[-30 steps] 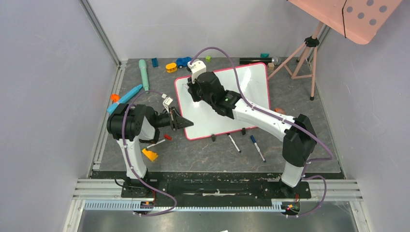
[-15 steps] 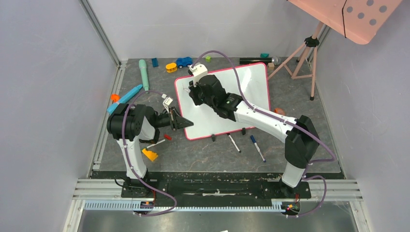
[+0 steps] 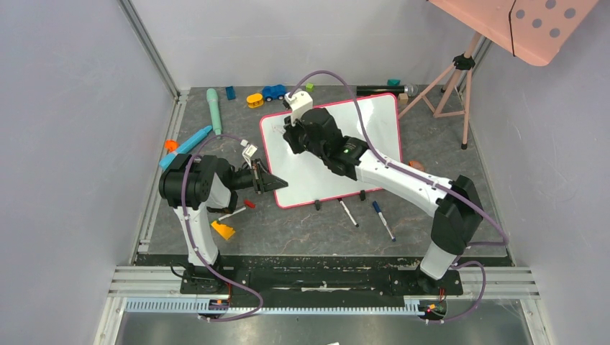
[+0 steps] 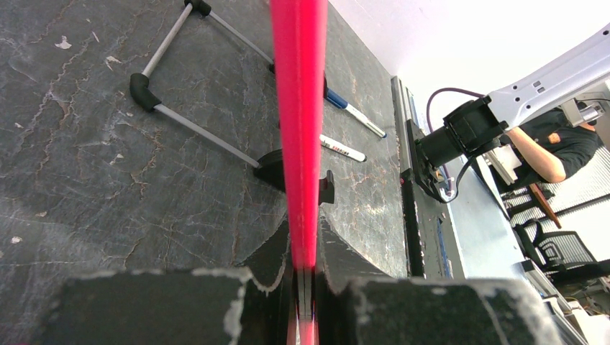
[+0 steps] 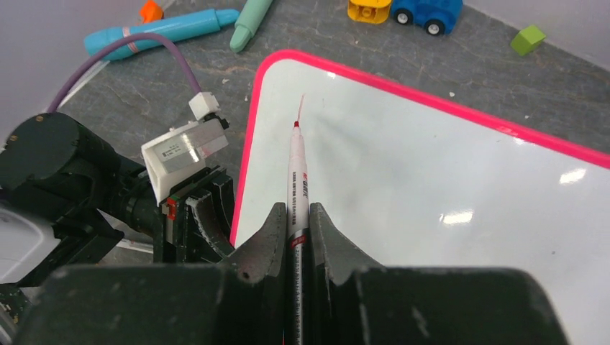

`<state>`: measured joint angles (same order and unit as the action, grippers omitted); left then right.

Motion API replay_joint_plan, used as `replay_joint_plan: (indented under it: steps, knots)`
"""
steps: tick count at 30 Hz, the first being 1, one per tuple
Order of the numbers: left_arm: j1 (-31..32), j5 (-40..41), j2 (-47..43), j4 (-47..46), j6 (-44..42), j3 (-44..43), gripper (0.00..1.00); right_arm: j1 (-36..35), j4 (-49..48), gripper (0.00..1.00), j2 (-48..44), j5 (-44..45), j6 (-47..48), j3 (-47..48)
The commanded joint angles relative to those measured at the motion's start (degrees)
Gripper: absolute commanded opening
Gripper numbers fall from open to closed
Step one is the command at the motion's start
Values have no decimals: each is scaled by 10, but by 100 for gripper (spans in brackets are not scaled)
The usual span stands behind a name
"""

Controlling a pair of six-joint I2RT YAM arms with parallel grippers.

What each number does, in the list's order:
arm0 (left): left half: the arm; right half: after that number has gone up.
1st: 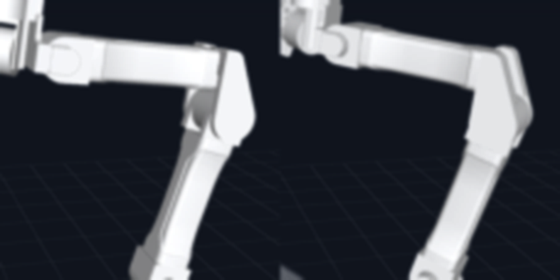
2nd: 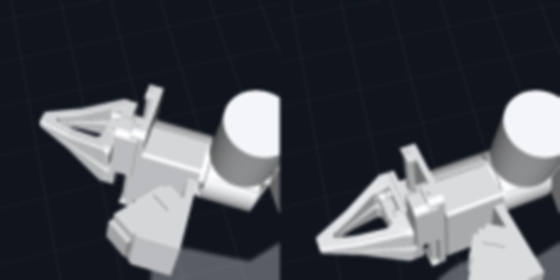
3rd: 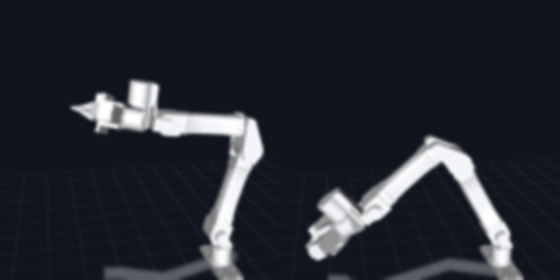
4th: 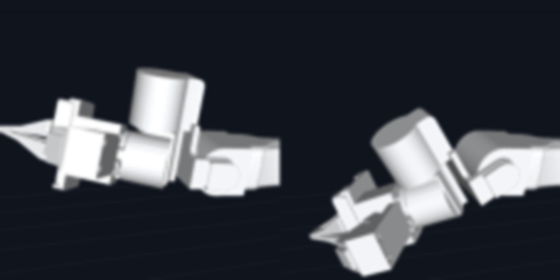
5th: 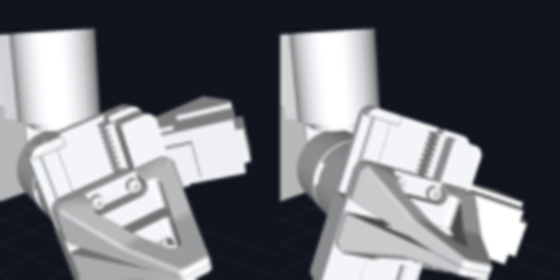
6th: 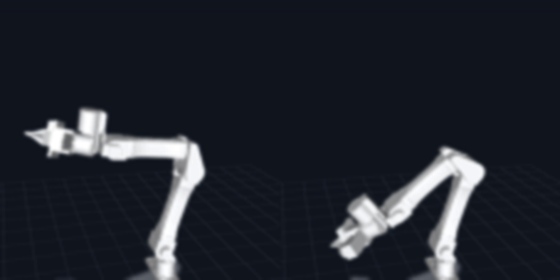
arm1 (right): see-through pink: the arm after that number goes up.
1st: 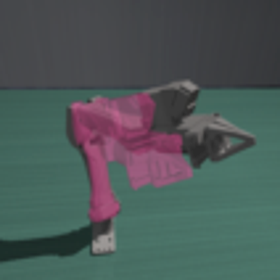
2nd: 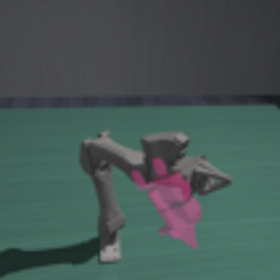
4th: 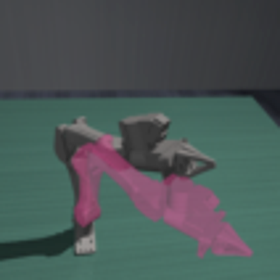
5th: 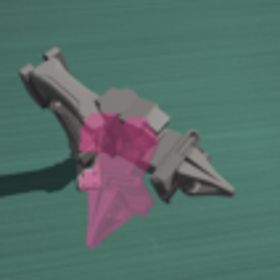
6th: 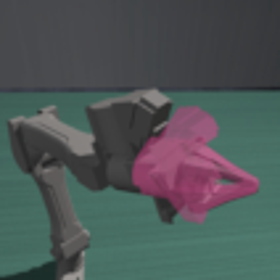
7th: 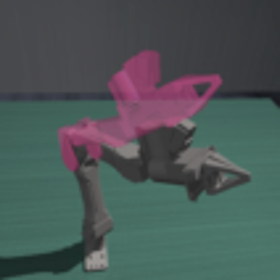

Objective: Write a sentence on the whiteboard

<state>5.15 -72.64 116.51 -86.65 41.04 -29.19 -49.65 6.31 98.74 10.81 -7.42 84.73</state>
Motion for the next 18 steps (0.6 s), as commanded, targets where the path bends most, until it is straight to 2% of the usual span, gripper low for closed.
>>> replay_joint_plan:
  steps: [1, 18]
  knots:
    - [4, -7, 8, -26, -42, -1, 2, 3, -26, 0, -43, -2, 18, 9]
    - [4, -16, 22, -26, -16, -19, 2, 11, -27, 0, -19, 6, 20, 27]
